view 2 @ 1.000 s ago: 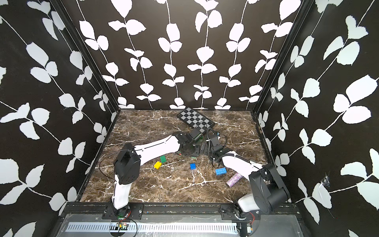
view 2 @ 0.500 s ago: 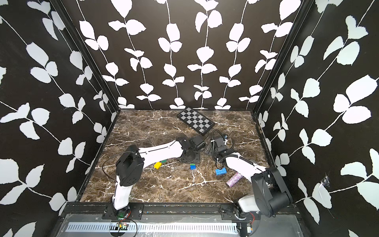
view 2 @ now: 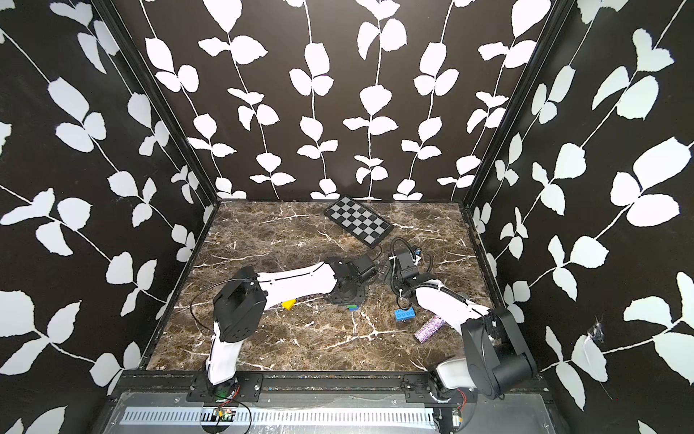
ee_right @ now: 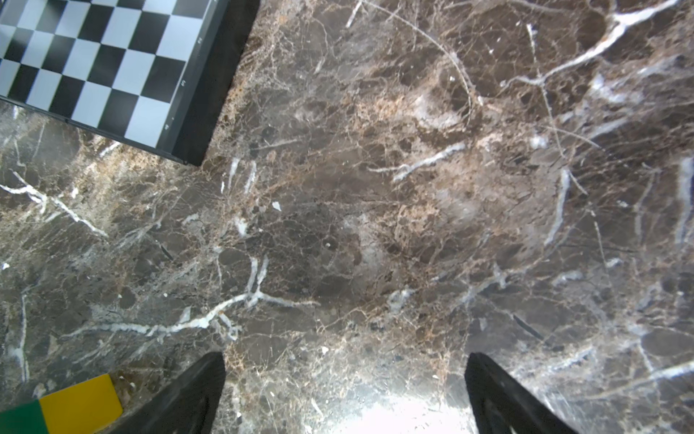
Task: Assemble the letter h with lego
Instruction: Assemble the lego brick with the lego brick.
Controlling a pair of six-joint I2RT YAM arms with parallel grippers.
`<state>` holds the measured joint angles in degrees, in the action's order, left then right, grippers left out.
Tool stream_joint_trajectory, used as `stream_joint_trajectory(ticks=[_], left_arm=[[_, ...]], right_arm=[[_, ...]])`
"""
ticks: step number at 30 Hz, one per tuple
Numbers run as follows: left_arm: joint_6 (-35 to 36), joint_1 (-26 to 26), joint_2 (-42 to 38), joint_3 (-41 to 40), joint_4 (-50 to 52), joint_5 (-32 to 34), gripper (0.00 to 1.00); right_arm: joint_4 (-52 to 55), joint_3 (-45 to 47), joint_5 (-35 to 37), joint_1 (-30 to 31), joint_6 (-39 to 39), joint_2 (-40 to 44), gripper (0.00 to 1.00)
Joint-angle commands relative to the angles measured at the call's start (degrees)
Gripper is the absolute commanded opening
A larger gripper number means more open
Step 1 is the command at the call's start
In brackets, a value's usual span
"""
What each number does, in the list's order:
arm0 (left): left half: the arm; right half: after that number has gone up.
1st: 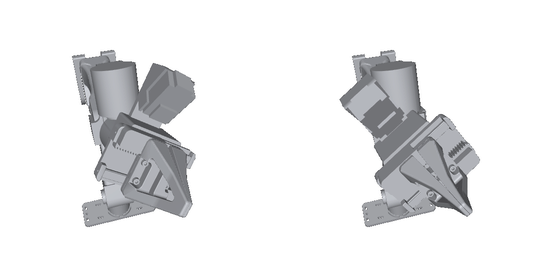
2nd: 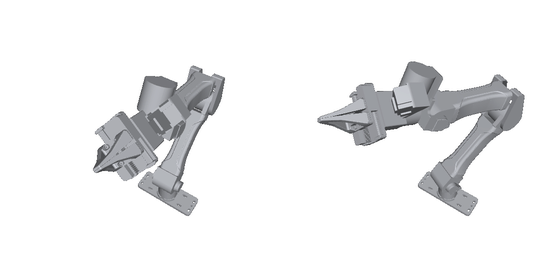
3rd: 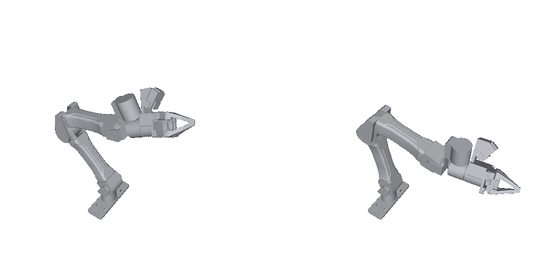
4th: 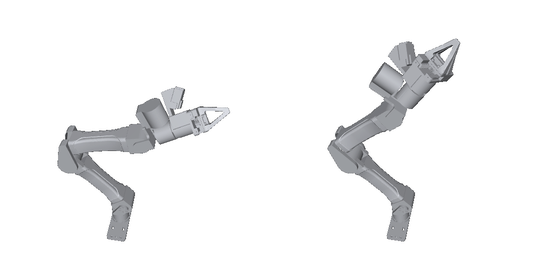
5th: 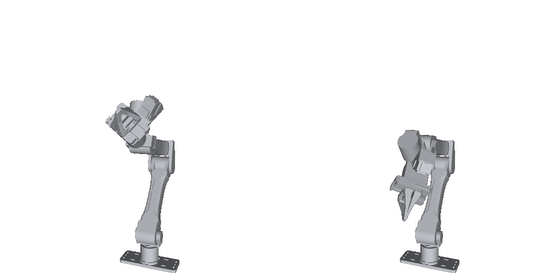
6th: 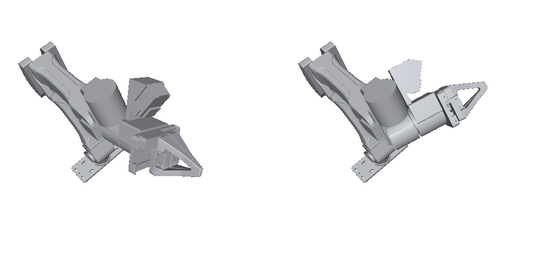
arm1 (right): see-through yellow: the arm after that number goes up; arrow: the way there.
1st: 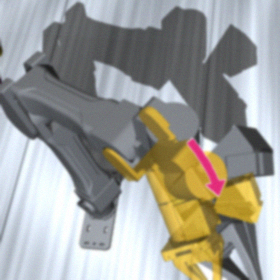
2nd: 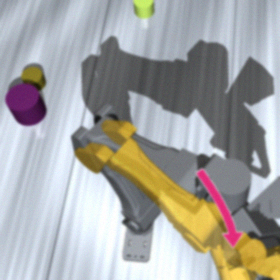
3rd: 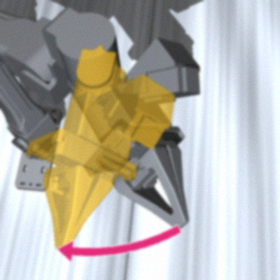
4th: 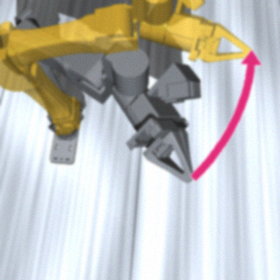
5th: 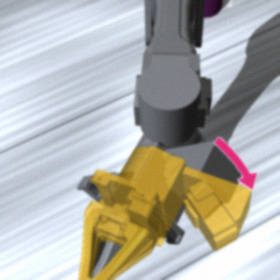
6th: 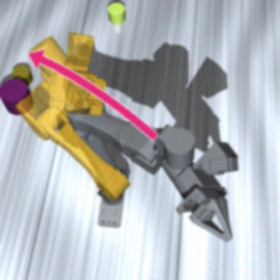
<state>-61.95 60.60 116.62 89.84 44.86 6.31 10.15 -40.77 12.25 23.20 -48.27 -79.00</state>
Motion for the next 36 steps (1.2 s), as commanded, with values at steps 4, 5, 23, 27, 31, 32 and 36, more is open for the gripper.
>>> stream_joint_trajectory(ticks=[4, 5, 23, 27, 31, 32, 36], left_arm=[[-1.15, 0.09, 1.87, -0.93, -2.24, 0.0, 0.2], [-1.03, 0.09, 2.26, -0.58, -1.8, -0.35, 0.2], [5.62, 1.19, 7.19, 4.91, 1.0, 0.37, 0.23], [8.27, 1.72, 9.51, 5.87, 2.78, 0.41, 0.23], [11.71, 2.54, 10.65, 5.62, 2.83, 0.89, 0.21], [12.66, 2.7, 10.4, 5.25, 2.52, 1.14, 0.2], [15.6, 2.86, 7.96, 2.64, 0.78, 2.57, 0.17]], right_arm=[[-0.55, 0.43, -1.09, -0.57, -0.86, 0.65, 0.99], [-0.52, 0.43, -1.12, -0.53, -0.86, 0.62, 0.99], [-0.93, 0.49, -2.98, -1.25, -0.86, 0.68, 0.99], [-1.09, 0.5, -3.35, -1.41, -0.86, 0.65, 0.99], [-1.2, 0.6, -3.52, -1.6, -0.86, 0.6, 0.99], [-1.19, 0.56, -3.63, -1.74, -0.86, 0.59, 0.99], [-1.61, 0.62, -4.07, -1.74, -0.78, 0.31, 0.99]])
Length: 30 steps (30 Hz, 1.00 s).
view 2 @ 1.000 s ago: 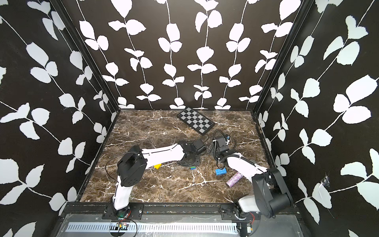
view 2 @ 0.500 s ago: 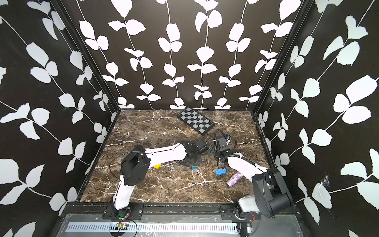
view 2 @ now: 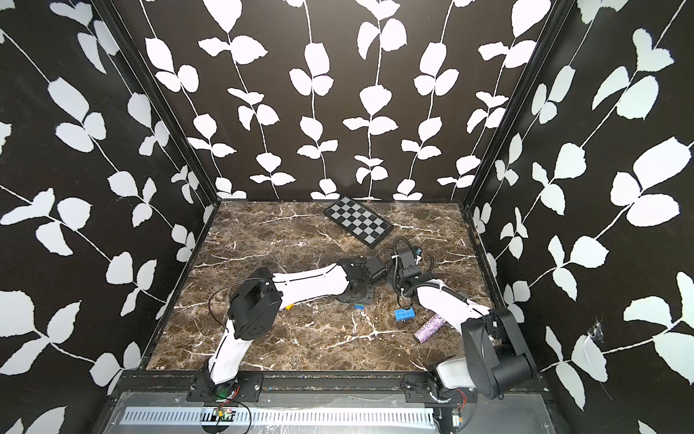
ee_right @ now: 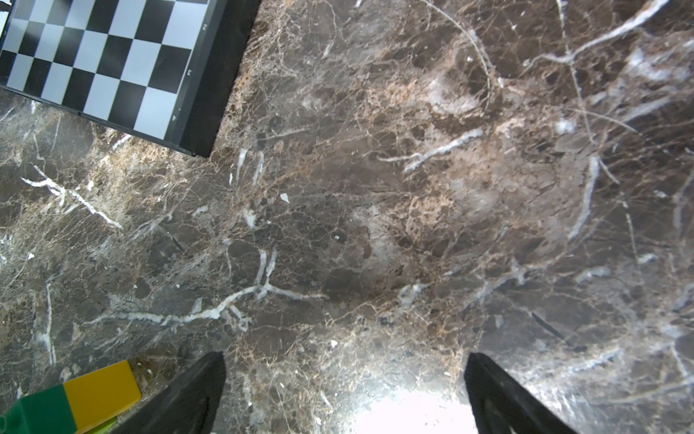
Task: Assemble the letter h with lego
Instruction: Assemble the lego brick with the lego brick.
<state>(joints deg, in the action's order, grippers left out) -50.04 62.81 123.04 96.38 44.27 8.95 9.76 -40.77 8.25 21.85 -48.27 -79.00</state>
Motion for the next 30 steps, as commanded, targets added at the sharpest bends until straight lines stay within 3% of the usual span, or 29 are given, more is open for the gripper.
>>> stream_joint_trajectory(ticks=[1, 6, 13, 20, 23, 30], left_arm=[[5.14, 0.6, 0.48, -5.01, -0.16, -0.26, 0.18], [8.39, 0.65, -0.03, -4.58, 0.39, -1.39, 0.21], [6.78, 0.65, 1.97, -5.78, -1.15, -6.32, 0.21], [3.15, 1.25, 4.39, -4.68, 4.54, -1.54, 0.23], [3.53, 3.3, 5.26, -1.3, 8.93, 4.62, 0.25], [3.75, 3.76, 5.01, -3.88, 3.67, 1.51, 0.31]], right_arm=[[-1.27, 0.57, -0.31, -0.47, -0.77, 0.08, 0.99], [-1.5, 0.34, -1.11, -0.44, -0.71, -0.79, 0.98], [-1.5, 0.28, -1.1, -0.49, -0.51, -0.97, 0.98], [-1.57, 0.26, -1.12, -0.59, -0.51, -0.98, 0.98], [-1.58, 0.22, -1.15, -0.64, -0.47, -0.98, 0.98], [-1.56, 0.27, -1.2, -0.67, -0.42, -0.98, 0.99]])
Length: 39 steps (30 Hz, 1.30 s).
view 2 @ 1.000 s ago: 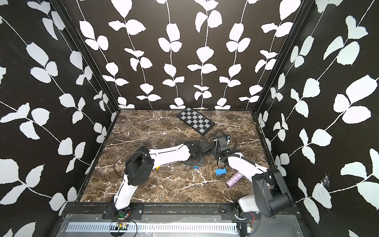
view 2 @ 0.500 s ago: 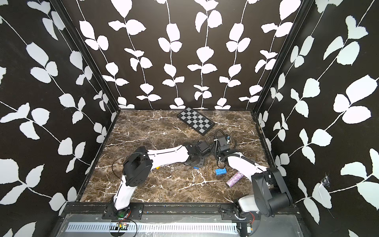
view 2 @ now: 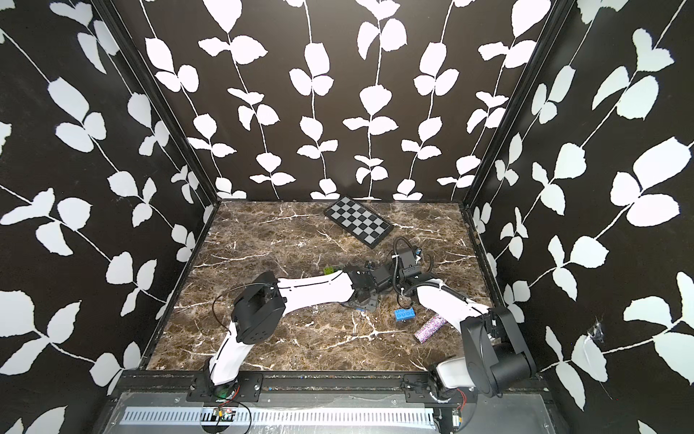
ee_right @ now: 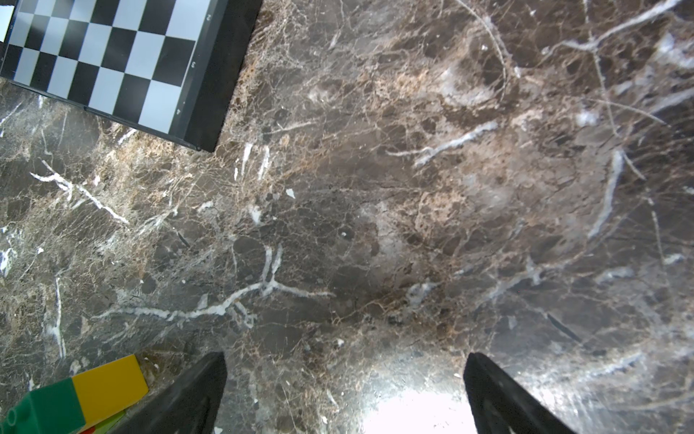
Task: Assemble the letter h with lego
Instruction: Assemble the lego brick with the lego brick.
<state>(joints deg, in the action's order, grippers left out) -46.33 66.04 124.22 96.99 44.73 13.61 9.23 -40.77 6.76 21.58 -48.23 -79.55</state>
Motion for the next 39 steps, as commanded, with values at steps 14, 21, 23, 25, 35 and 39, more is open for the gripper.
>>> stream_joint_trajectory(ticks=[14, 21, 23, 25, 35, 39], left_arm=[[1.13, -0.12, 0.89, -4.21, 3.2, -2.02, 0.48], [3.44, -1.41, -0.68, -2.03, 5.15, -2.22, 0.67], [4.12, -2.21, -1.54, -1.86, 5.32, -3.28, 0.68], [4.84, -2.99, -2.03, -1.34, 5.99, -4.41, 0.68], [7.38, -4.25, 0.14, 3.71, 10.25, -6.52, 0.54], [7.3, -4.78, 0.24, 3.47, 9.95, -6.8, 0.47]], right_arm=[[-1.21, 0.27, -0.15, -0.57, -0.04, -0.34, 0.99], [-1.46, 0.26, -0.54, -0.71, 0.17, -0.34, 0.98], [-1.49, 0.19, -0.76, -0.71, 0.15, -0.43, 0.98], [-1.6, 0.19, -0.98, -0.67, 0.15, -0.61, 0.99], [-2.03, 0.1, -1.33, -0.68, 0.46, -0.87, 0.98], [-2.11, 0.11, -1.59, -0.7, 0.59, -1.05, 0.98]])
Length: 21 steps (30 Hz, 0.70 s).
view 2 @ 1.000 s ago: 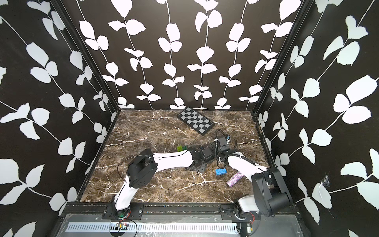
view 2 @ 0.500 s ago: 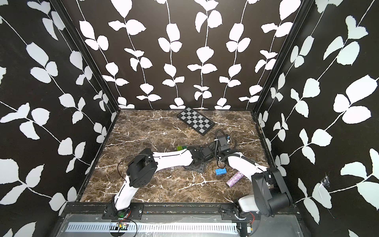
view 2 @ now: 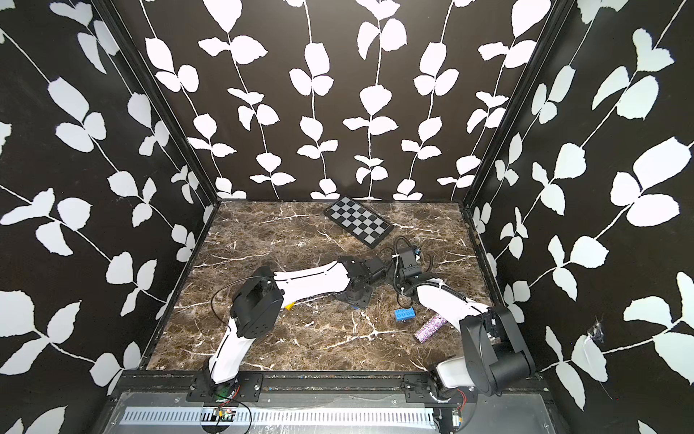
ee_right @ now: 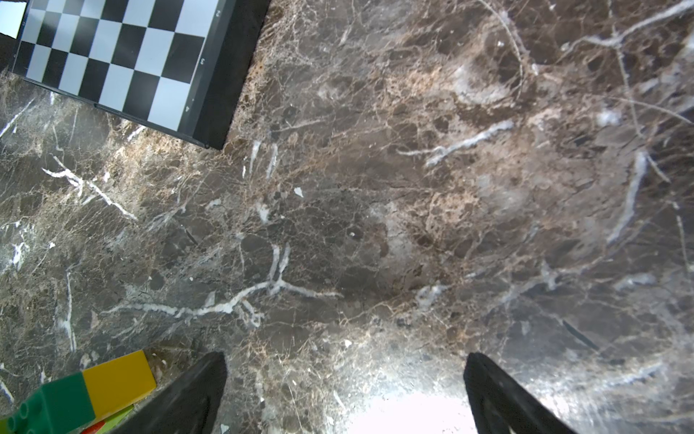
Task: Assemble the letter h with lego
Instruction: Assemble the lego brick with the lego brick.
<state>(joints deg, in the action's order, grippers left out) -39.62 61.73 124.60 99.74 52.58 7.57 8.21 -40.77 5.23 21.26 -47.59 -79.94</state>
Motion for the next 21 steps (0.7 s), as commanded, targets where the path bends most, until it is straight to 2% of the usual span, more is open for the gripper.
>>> stream_joint_trajectory(ticks=[1, 10, 13, 15, 17, 21], left_arm=[[0.65, -0.66, -0.14, 0.64, 2.05, -0.91, 0.43], [0.6, -0.7, -2.08, 1.84, 4.61, -0.24, 0.11], [-0.07, -0.99, -4.73, 2.94, 7.37, 1.5, 0.1], [-1.79, -1.8, -7.36, 3.2, 9.34, 2.52, 0.06], [-4.18, -3.36, -9.99, 2.72, 10.69, 2.43, 0.01], [-8.08, -6.51, -13.94, 2.6, 12.71, 1.46, 0.0]], right_arm=[[-1.09, 0.11, -0.08, -0.38, -0.04, -0.65, 0.98], [-1.68, 0.08, -0.86, -0.38, 0.31, -1.07, 0.96], [-2.2, 0.08, -1.51, -0.42, 0.79, -1.05, 0.94], [-2.83, 0.15, -2.61, -0.36, 1.29, -1.13, 0.93], [-4.1, 0.34, -4.44, -0.34, 1.85, -1.44, 0.92], [-5.72, 0.36, -6.89, -0.36, 2.39, -2.36, 0.89]])
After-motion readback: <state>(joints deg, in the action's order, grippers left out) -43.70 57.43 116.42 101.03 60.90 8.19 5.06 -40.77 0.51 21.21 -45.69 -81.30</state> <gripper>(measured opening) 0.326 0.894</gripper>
